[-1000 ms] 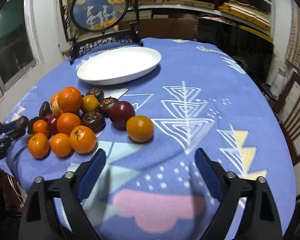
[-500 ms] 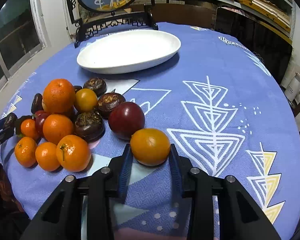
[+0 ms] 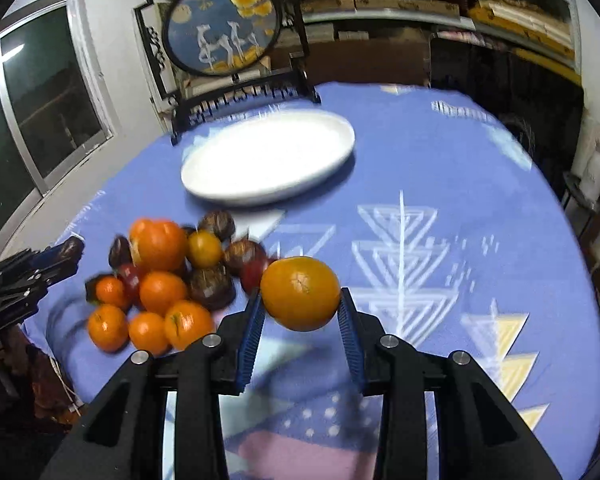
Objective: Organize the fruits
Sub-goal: 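Carry both fruits to the white plate and open both tools to release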
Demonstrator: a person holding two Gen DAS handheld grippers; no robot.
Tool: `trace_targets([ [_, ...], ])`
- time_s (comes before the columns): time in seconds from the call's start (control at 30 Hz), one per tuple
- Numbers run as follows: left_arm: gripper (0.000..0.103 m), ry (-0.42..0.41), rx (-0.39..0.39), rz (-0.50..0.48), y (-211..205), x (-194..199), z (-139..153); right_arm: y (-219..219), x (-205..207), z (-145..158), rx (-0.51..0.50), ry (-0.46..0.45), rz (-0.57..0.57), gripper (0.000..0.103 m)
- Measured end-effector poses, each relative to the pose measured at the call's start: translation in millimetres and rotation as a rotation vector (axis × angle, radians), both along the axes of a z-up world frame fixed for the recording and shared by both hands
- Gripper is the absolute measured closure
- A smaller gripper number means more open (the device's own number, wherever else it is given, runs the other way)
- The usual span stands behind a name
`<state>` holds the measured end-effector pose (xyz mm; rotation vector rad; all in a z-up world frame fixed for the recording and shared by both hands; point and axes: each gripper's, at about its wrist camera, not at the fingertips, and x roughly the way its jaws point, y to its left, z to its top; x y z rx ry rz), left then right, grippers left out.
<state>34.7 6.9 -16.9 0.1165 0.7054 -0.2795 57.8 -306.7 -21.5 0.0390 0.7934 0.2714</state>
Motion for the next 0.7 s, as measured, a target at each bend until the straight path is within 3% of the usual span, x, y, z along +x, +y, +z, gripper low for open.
trace_targets([
  [0.17,0.060,0.016,-0.019,-0.046,-20,51,23,3,35,29,0.001,-0.031,0.016,0.066],
  [0.33,0.060,0.050,0.007,-0.076,-51,129,33,12,97,41,0.039,-0.010,0.034,0.066],
  [0.43,0.060,0.099,0.036,-0.067,-66,179,22,21,145,32,0.038,0.028,0.044,0.065],
  [0.53,0.060,0.173,0.068,-0.050,-77,227,2,30,200,5,0.044,0.116,0.042,0.065],
  [0.7,0.060,0.231,0.103,-0.029,-91,283,-21,49,256,-27,0.031,0.188,0.039,0.065],
])
